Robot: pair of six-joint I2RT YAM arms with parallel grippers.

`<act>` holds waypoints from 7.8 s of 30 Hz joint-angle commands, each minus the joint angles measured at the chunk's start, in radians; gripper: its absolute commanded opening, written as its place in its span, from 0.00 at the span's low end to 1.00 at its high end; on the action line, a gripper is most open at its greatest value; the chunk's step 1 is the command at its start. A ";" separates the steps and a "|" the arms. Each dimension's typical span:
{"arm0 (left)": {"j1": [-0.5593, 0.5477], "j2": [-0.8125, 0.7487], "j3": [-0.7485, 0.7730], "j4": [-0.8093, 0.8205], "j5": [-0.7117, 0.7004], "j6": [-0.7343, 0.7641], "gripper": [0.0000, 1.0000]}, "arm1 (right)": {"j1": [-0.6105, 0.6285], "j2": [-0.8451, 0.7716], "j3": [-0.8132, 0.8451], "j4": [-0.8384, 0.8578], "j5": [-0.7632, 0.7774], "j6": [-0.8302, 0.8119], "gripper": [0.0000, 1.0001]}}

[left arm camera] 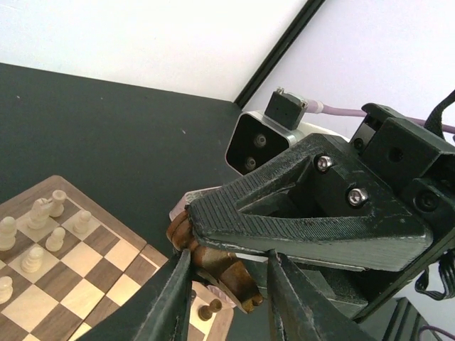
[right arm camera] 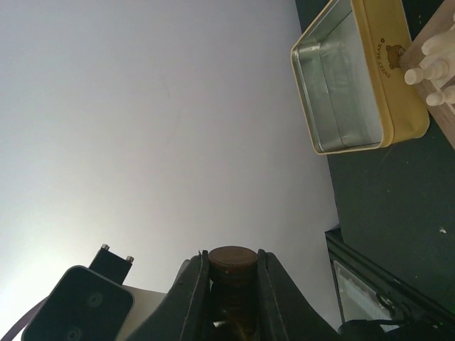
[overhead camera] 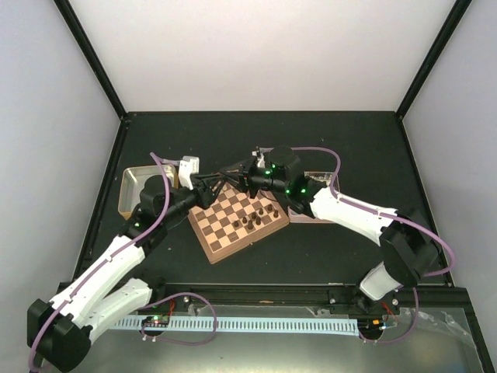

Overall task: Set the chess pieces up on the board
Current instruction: Place the chess piece on the chessboard, then pick up the chess piece from the storage box.

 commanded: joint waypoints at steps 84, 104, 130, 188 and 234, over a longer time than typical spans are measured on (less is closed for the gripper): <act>0.012 0.002 0.201 -0.379 0.087 0.144 0.02 | -0.071 -0.188 -0.274 0.151 -0.057 -0.161 0.53; -0.137 0.333 0.384 -0.817 -0.144 0.161 0.02 | -0.206 -0.534 -0.311 -0.590 0.517 -0.614 0.63; -0.469 1.006 0.918 -1.044 -0.313 0.221 0.03 | -0.338 -0.711 -0.433 -0.690 0.570 -0.605 0.63; -0.386 0.932 0.993 -1.024 -0.378 0.213 0.31 | -0.386 -0.640 -0.326 -0.745 0.564 -0.852 0.61; 0.017 0.296 0.345 -0.478 -0.035 0.063 0.49 | -0.390 0.153 0.038 -0.811 0.491 -1.440 0.07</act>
